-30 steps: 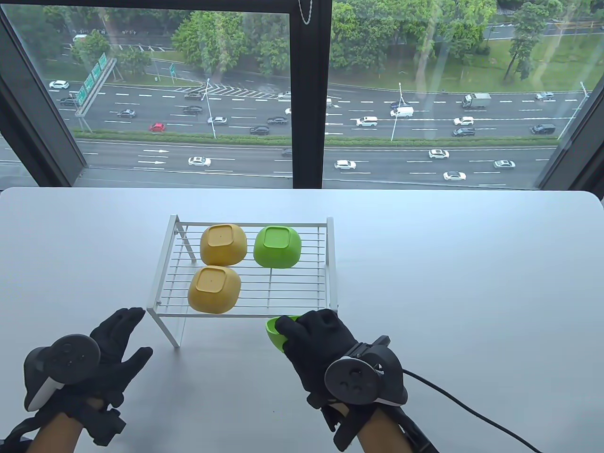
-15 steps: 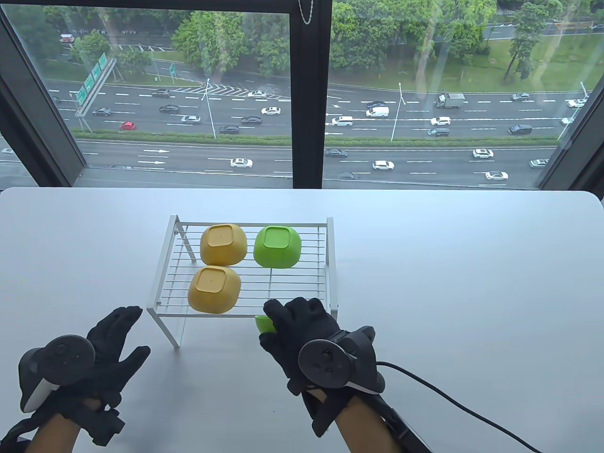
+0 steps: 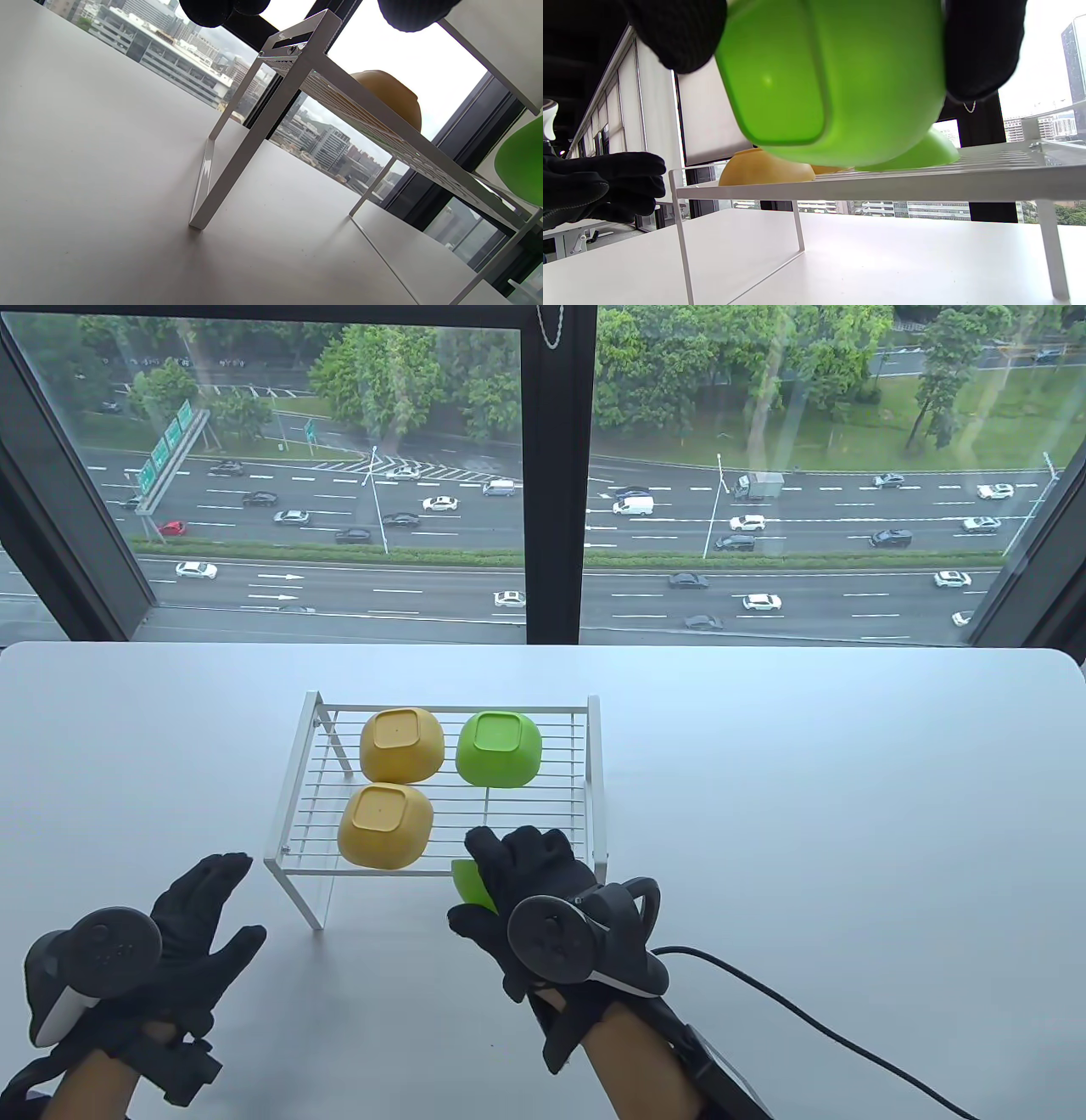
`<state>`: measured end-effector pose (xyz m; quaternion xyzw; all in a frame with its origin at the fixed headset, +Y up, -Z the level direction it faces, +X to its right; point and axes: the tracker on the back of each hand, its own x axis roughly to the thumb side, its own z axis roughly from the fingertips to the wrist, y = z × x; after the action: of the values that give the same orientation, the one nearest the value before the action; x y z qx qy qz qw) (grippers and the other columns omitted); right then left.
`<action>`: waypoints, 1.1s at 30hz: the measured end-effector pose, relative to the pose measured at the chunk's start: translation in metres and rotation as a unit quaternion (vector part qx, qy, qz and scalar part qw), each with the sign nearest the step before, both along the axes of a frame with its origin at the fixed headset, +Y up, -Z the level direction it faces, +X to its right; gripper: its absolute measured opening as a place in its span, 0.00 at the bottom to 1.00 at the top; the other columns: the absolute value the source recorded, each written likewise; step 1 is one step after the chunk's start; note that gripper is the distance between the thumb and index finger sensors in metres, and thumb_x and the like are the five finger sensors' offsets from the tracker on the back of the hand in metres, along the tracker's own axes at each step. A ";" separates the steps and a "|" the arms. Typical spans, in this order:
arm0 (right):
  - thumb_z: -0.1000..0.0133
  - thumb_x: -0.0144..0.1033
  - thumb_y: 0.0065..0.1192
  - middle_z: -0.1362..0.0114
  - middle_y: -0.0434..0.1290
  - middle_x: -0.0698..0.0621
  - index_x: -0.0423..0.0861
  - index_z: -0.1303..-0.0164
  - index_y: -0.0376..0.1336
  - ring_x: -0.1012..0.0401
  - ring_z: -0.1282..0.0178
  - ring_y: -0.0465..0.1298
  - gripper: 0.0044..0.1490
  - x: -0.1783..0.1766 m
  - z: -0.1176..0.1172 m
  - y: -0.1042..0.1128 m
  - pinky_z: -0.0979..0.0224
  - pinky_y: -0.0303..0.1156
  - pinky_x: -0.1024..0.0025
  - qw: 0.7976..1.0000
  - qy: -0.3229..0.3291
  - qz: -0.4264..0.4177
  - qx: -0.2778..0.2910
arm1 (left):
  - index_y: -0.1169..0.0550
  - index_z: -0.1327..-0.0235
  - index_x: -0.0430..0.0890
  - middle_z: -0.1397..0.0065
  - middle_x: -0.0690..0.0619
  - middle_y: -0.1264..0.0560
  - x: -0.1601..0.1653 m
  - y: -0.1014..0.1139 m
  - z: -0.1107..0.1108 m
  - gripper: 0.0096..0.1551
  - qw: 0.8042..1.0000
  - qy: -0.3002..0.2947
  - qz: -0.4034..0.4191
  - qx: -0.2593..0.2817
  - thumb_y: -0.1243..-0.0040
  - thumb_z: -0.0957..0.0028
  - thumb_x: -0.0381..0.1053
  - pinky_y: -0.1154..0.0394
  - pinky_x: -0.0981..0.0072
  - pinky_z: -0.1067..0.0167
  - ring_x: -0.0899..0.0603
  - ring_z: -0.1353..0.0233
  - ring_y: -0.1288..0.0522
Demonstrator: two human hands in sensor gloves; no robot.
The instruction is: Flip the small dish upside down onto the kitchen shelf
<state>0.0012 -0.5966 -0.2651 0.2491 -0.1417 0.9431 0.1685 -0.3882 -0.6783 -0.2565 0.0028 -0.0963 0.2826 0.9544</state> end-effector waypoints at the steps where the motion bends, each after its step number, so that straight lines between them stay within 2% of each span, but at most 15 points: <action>1: 0.48 0.62 0.70 0.37 0.66 0.52 0.49 0.20 0.50 0.54 0.41 0.69 0.53 0.000 -0.001 0.001 0.36 0.77 0.44 1.000 -0.001 0.000 0.000 | 0.48 0.20 0.56 0.14 0.45 0.49 0.000 0.000 0.000 0.47 1.000 -0.001 0.000 0.000 0.48 0.51 0.67 0.46 0.25 0.24 0.33 0.18 0.43; 5: 0.48 0.56 0.73 0.35 0.64 0.51 0.47 0.20 0.45 0.54 0.41 0.68 0.56 -0.001 -0.005 0.006 0.36 0.78 0.47 1.000 -0.009 0.009 -0.015 | 0.48 0.20 0.56 0.14 0.44 0.49 0.000 0.001 0.000 0.47 1.000 -0.004 0.005 0.002 0.48 0.51 0.67 0.46 0.25 0.24 0.33 0.18 0.43; 10: 0.45 0.52 0.70 0.30 0.59 0.49 0.46 0.21 0.36 0.54 0.40 0.68 0.59 -0.001 -0.011 0.008 0.36 0.78 0.48 0.998 0.003 0.003 -0.061 | 0.48 0.20 0.56 0.14 0.44 0.49 -0.003 0.002 0.001 0.47 1.000 -0.002 0.011 0.004 0.48 0.51 0.67 0.46 0.26 0.24 0.33 0.18 0.43; 16: 0.46 0.53 0.70 0.22 0.59 0.45 0.51 0.18 0.47 0.50 0.33 0.68 0.52 -0.001 -0.018 0.019 0.36 0.78 0.47 0.999 -0.012 0.024 -0.034 | 0.48 0.20 0.56 0.14 0.44 0.49 -0.004 0.002 0.000 0.47 1.000 -0.001 0.013 0.001 0.48 0.51 0.67 0.45 0.25 0.24 0.33 0.18 0.43; 22: 0.48 0.53 0.71 0.20 0.60 0.44 0.57 0.17 0.52 0.46 0.30 0.68 0.50 -0.006 -0.037 0.029 0.36 0.78 0.48 0.998 -0.029 0.029 -0.040 | 0.48 0.20 0.56 0.14 0.44 0.50 -0.003 0.002 0.000 0.47 1.000 -0.003 0.011 -0.003 0.48 0.51 0.67 0.45 0.26 0.24 0.33 0.18 0.43; 28: 0.48 0.51 0.70 0.20 0.59 0.43 0.56 0.16 0.54 0.44 0.29 0.69 0.49 -0.014 -0.060 0.024 0.36 0.79 0.48 0.995 -0.022 0.041 -0.084 | 0.48 0.20 0.56 0.14 0.44 0.50 -0.004 0.002 0.000 0.47 1.000 -0.002 0.011 -0.006 0.49 0.51 0.67 0.45 0.26 0.24 0.33 0.18 0.43; 33: 0.47 0.51 0.67 0.20 0.59 0.42 0.56 0.16 0.54 0.44 0.29 0.69 0.47 -0.015 -0.068 0.017 0.36 0.79 0.47 0.994 -0.017 0.036 -0.103 | 0.48 0.20 0.56 0.14 0.44 0.50 -0.004 0.002 -0.001 0.47 1.000 -0.004 0.009 -0.011 0.49 0.51 0.67 0.45 0.26 0.24 0.33 0.18 0.43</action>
<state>-0.0136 -0.5793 -0.3328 0.2197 -0.0378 0.9621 0.1570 -0.3920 -0.6766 -0.2573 -0.0076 -0.0972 0.2921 0.9514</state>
